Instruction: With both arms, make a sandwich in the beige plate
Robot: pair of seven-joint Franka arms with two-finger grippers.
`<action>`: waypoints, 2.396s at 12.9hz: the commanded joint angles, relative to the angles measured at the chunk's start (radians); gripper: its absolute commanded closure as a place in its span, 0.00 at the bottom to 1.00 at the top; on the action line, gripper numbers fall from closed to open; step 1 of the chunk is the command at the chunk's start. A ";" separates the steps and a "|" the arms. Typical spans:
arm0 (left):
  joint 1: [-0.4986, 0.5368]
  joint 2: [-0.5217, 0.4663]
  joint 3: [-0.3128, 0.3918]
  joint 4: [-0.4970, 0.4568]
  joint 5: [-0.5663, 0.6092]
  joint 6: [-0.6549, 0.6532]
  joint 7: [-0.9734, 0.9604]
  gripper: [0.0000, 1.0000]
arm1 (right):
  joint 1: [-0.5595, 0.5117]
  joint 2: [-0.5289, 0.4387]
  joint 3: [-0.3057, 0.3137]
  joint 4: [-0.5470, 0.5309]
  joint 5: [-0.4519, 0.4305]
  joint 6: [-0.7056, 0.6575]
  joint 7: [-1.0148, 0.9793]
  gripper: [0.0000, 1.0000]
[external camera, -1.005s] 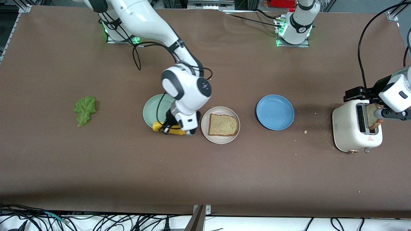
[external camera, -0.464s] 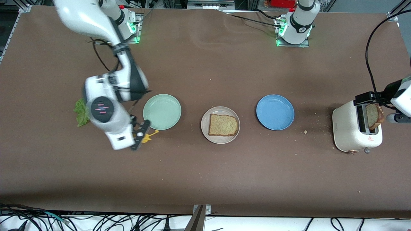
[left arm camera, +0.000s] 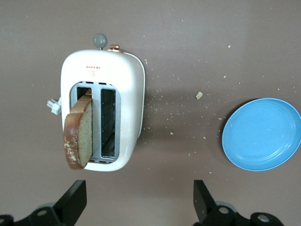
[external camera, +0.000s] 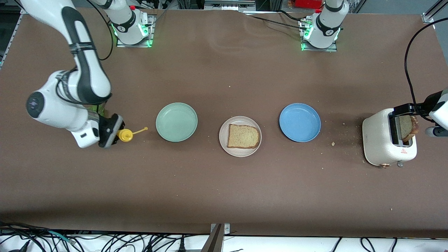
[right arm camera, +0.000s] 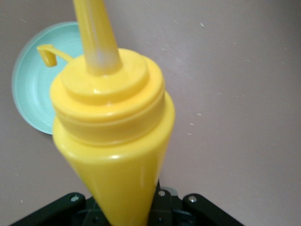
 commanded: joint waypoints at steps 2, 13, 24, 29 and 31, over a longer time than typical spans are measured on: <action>0.028 0.002 -0.010 -0.013 0.025 0.024 0.056 0.00 | -0.075 -0.035 -0.016 -0.169 0.352 -0.011 -0.374 1.00; 0.153 0.022 -0.012 -0.166 0.024 0.277 0.220 0.00 | -0.252 0.163 -0.014 -0.205 0.613 -0.272 -0.785 1.00; 0.168 0.020 -0.012 -0.214 0.024 0.329 0.228 0.00 | -0.219 0.163 -0.011 -0.200 0.614 -0.186 -0.850 0.25; 0.168 0.020 -0.012 -0.222 0.024 0.328 0.228 0.00 | -0.219 0.142 -0.034 -0.194 0.554 -0.188 -0.714 0.25; 0.169 0.026 -0.012 -0.222 0.024 0.328 0.228 0.00 | -0.219 0.105 -0.051 -0.179 0.455 -0.189 -0.602 0.25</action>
